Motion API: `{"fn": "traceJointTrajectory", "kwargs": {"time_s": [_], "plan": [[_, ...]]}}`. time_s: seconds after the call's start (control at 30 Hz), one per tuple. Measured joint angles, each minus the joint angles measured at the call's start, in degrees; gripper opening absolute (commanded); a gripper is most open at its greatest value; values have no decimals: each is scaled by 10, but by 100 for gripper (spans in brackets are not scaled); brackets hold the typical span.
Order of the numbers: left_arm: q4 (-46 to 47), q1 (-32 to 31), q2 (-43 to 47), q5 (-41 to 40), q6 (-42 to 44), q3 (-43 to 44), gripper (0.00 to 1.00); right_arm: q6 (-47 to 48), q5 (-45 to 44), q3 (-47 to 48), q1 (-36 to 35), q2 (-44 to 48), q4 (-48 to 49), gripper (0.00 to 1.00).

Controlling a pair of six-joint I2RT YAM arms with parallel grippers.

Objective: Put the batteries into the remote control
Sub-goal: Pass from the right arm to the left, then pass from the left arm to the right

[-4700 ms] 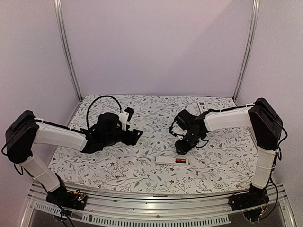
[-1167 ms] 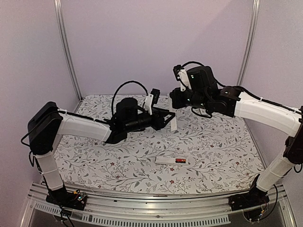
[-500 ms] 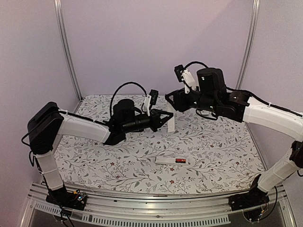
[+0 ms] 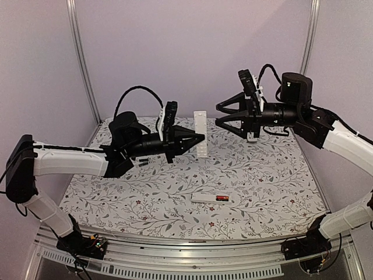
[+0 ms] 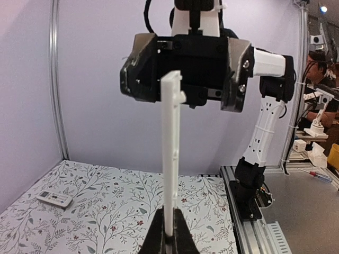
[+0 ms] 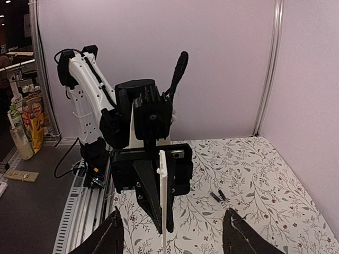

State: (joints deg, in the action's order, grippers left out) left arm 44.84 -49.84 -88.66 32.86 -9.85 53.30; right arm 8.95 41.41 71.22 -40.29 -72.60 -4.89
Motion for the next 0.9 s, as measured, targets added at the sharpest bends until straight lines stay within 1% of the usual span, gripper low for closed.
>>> {"fn": "traceJointTrajectory", "kwargs": {"time_s": [0.07,0.2,0.27,0.37,0.43,0.67,0.7,0.73,0.77,0.83,0.87,0.9], "plan": [[-3,0,2,8,7,0,0,-6,26,-5,-2,-19,13,56],[-18,0,1,16,15,0,0,-30,54,-29,-11,-38,41,42],[-26,0,0,19,17,0,0,-41,62,-30,-18,-47,50,37],[-31,-1,-2,24,18,0,0,-53,70,-30,-26,-56,62,24],[-36,-2,-2,26,19,0,0,-57,71,-30,-30,-61,67,17],[-43,-3,-6,28,22,0,0,-76,56,-30,-32,-73,76,1],[-45,-2,-6,26,21,0,2,-81,48,-30,-32,-74,76,0],[-46,-3,-6,23,21,0,10,-85,40,-30,-31,-74,77,0],[-48,-3,-6,15,21,1,24,-89,34,-30,-31,-74,77,0],[-52,-3,-6,-1,24,2,64,-102,14,-30,-31,-74,78,0],[-55,-3,-6,-12,26,3,78,-110,3,-30,-31,-74,78,0],[-59,-3,-6,-26,27,3,90,-117,-6,-30,-32,-74,78,0]]}}
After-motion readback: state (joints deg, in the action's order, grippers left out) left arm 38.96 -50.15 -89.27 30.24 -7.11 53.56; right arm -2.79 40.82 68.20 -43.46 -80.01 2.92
